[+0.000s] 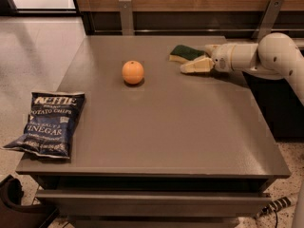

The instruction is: Move sponge near blue chip bag

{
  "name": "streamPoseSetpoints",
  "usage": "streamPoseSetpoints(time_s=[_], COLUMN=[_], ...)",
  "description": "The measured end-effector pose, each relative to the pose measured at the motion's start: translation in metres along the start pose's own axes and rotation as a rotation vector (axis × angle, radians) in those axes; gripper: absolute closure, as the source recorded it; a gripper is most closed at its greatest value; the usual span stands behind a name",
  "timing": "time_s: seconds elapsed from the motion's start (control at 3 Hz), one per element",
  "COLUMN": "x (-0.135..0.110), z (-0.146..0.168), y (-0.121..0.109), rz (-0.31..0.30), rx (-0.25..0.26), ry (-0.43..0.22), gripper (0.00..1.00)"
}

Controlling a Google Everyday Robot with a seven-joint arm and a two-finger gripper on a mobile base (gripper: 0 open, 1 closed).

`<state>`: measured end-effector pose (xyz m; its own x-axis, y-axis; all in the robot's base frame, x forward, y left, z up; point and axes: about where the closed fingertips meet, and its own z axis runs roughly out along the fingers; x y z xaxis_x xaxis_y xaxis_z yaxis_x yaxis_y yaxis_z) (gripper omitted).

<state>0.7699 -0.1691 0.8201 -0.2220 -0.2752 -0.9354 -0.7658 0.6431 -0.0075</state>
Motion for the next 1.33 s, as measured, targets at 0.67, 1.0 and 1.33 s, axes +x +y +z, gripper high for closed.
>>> streamPoseSetpoints(time_s=[0.67,1.0,1.33], x=[0.0006,0.0008,0.0010], z=[0.0067,0.0096,0.0130], y=[0.0039,0.0056,0.0077], rz=[0.001,0.001,0.001], rx=[-0.011,-0.016,-0.022], ry=[0.000,0.001,0.001], gripper=[0.60,0.83,1.00])
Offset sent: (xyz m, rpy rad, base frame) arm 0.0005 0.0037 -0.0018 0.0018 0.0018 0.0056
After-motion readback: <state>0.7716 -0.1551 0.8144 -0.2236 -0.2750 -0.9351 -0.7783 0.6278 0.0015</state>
